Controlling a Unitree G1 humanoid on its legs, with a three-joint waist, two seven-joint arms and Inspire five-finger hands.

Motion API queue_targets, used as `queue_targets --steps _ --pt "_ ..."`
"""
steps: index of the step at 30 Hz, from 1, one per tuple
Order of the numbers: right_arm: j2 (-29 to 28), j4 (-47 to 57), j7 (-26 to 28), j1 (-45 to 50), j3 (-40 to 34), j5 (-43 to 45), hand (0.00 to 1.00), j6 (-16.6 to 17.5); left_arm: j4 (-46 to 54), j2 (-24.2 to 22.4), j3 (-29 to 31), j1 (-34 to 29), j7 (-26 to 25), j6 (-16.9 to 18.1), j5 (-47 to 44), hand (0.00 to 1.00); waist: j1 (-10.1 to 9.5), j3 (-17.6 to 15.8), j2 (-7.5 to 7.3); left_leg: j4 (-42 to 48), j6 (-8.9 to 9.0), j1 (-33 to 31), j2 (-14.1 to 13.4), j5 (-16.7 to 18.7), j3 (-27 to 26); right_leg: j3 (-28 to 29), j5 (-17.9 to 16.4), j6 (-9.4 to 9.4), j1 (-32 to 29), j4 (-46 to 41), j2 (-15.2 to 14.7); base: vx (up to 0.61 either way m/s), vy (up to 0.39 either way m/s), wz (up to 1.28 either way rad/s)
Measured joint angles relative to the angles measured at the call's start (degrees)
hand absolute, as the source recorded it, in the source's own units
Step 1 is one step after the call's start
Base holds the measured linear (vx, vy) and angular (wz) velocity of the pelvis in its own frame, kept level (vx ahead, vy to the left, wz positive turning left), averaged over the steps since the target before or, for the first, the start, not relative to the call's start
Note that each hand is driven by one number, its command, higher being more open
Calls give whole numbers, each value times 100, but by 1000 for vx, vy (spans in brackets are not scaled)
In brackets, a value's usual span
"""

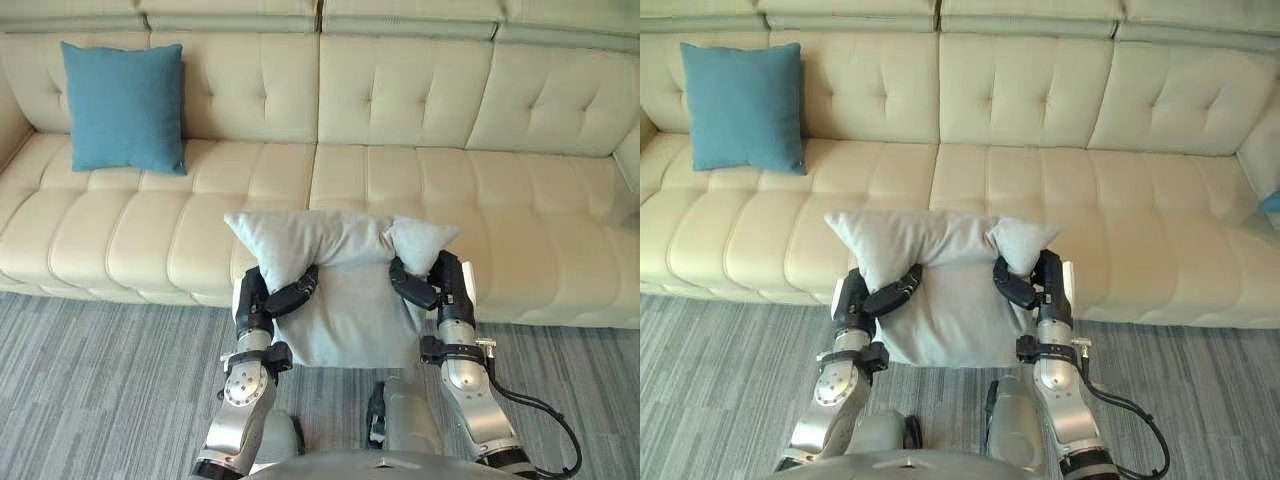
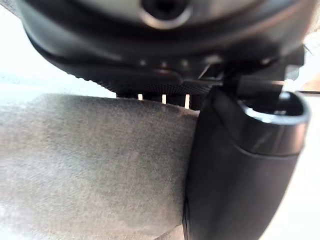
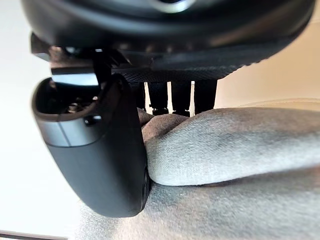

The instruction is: Pick up cushions and gather them together orderly.

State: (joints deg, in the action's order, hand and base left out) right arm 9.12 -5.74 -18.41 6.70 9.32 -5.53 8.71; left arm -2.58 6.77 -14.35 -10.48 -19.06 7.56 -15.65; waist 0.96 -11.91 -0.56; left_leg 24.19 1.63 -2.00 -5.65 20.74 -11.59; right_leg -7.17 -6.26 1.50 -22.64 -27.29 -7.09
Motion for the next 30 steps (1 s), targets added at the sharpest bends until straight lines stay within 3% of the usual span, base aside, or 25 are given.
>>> queue_targets --steps 1,2,5,6,7,8,9,10,11,14,15,16,17,18,19,20,21,25,30 --pt "8 -12 3 1 9 -2 0 0 -14 5 -11 0 2 0 0 0 16 7 3 -7 26 22 1 7 35 20 223 -9 49 81 18 383 -99 17" --pt "102 -31 16 -8 -14 0 0 -53 -101 -49 -98 -10 15 -12 0 0 50 114 215 -71 200 75 -108 -30 241 26 352 -119 82 87 161 380 -92 4" --pt "130 -30 41 -21 -130 9 0 -99 -178 -93 -123 39 119 -12 0 0 103 241 412 -100 466 1 -218 -234 667 -219 194 -241 142 154 250 363 -132 19" --pt "129 -30 40 42 -158 11 0 -123 -264 -152 -133 68 162 -12 0 0 124 264 455 343 644 -159 -317 -342 755 -361 181 -260 390 388 321 324 -124 43" --pt "126 -17 41 145 -192 13 0 -129 -396 -203 -156 86 205 -12 -2 0 123 266 455 1132 736 -441 -455 -663 707 -484 178 -267 776 710 380 317 -120 36" --pt "129 -7 41 169 -195 13 0 -130 -411 -208 -166 78 209 -13 -3 0 123 266 455 1300 721 -491 -488 -742 679 -502 177 -267 848 774 389 292 -116 34" --pt "139 92 37 314 -201 20 0 -144 -440 -218 -227 -6 219 -14 -8 0 99 260 450 2202 520 -805 -737 -1195 446 -554 180 -274 1290 1109 438 256 -86 13" --pt "139 324 27 515 -241 62 0 -150 -438 -264 -253 -98 308 -12 -11 0 -24 288 486 3024 366 -1152 -1045 -1225 167 -558 179 -276 1652 1385 505 241 -62 9" --pt "124 455 15 597 -274 84 0 -154 -430 -288 -266 -116 338 -12 -11 0 -72 289 485 3220 281 -1318 -1122 -1125 80 -554 178 -278 1790 1499 513 209 -18 0" --pt "26 660 -2 624 -349 88 0 -155 -419 -312 -271 -119 399 -12 -13 0 -181 308 451 2582 146 -1686 -1069 -734 107 -499 181 -273 1987 1682 444 185 92 -11" --pt "0 669 -40 606 -362 89 0 -163 -409 -324 -271 -117 410 -12 -11 0 -249 306 433 1484 148 -1707 -873 -718 319 -398 179 -269 2015 1689 360 174 196 -22" --pt "1 666 -49 607 -368 90 0 -173 -409 -325 -273 -119 412 -13 -9 0 -252 304 431 949 150 -1685 -745 -755 501 -377 170 -236 2031 1687 311 172 227 -21" --pt "2 658 -53 609 -369 90 0 -185 -406 -341 -276 -129 412 -14 -7 0 -255 310 440 347 180 -1578 -615 -1022 678 -327 149 -131 2058 1683 280 173 311 -38" --pt "24 552 -29 596 -367 82 0 -205 -405 -327 -275 -228 413 -13 -7 0 -302 399 556 -437 462 -1350 -595 -1754 999 -144 30 198 2117 1701 395 163 313 -32" --pt "-77 457 -25 568 -356 93 0 -237 -453 -256 -268 -207 409 -29 -9 0 -292 399 456 -420 455 -1305 -514 -1767 992 -90 36 206 2182 1712 316 206 369 -36" --pt "-287 380 -10 633 -358 88 0 -306 -443 -84 -269 -265 405 -55 -8 0 -284 497 214 -656 416 -1119 -308 -1755 904 9 20 264 2197 1783 102 101 169 -4" --pt "-353 373 6 671 -356 85 0 -308 -442 -29 -268 -265 404 -55 -8 0 -283 529 153 -713 367 -1085 -228 -1748 861 15 20 311 2218 1817 17 130 201 -12" --pt "-419 357 53 667 -346 50 0 -336 -410 87 -268 -272 402 -55 -9 0 -319 554 109 -1080 236 -720 4 -1794 557 272 110 453 2383 2090 -221 61 87 -22" --pt "-350 354 -61 649 -361 -303 0 -342 -363 272 -462 -155 402 -57 -3 0 -258 572 101 -1753 260 -411 59 -2058 320 459 206 504 2348 2314 -224 54 -5 -22"
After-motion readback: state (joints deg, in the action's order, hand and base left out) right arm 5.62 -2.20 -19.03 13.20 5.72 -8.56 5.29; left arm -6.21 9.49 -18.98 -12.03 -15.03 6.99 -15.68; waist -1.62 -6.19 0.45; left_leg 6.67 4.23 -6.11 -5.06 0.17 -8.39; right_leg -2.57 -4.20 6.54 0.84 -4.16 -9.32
